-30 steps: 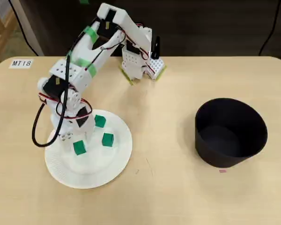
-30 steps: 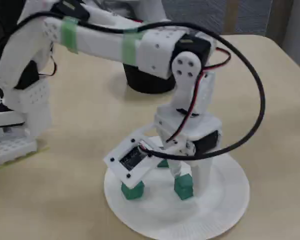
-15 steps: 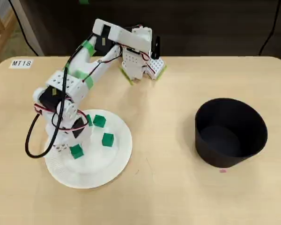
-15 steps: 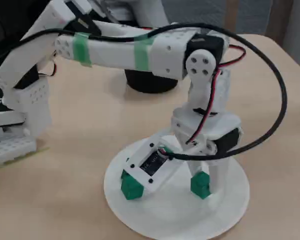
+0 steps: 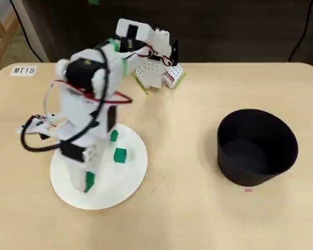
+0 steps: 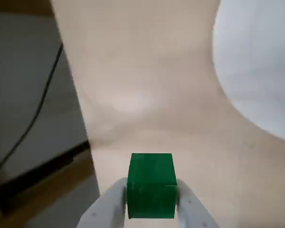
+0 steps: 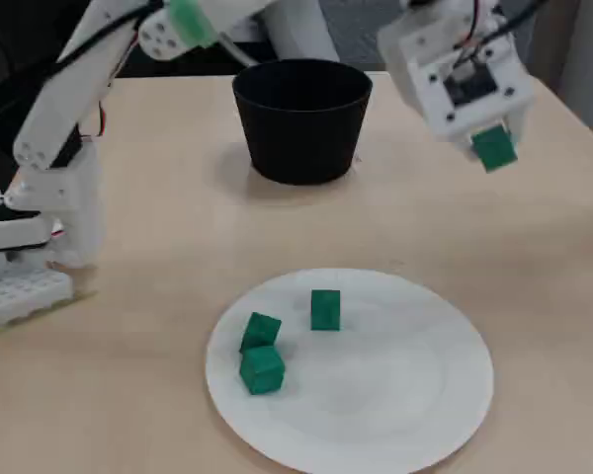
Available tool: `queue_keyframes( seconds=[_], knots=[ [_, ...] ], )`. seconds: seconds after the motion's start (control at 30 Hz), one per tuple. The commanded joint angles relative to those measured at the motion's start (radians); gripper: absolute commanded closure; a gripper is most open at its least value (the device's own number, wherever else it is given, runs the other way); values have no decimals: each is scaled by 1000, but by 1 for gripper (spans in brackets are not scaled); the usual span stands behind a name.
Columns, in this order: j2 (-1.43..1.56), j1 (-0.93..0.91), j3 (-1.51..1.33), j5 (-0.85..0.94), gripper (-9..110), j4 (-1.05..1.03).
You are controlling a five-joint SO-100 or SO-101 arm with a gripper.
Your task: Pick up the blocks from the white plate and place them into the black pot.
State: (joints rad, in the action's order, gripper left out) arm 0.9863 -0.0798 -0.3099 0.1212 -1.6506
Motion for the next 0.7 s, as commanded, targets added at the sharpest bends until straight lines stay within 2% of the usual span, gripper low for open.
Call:
queue_keyframes(
  seconds=[0.0,0.43,0.67],
  knots=[
    [126,173,34,20,104,-8],
    [451,624,-416,-87,104,-8],
    [422,764,-531,-117,104,-6]
  ],
)
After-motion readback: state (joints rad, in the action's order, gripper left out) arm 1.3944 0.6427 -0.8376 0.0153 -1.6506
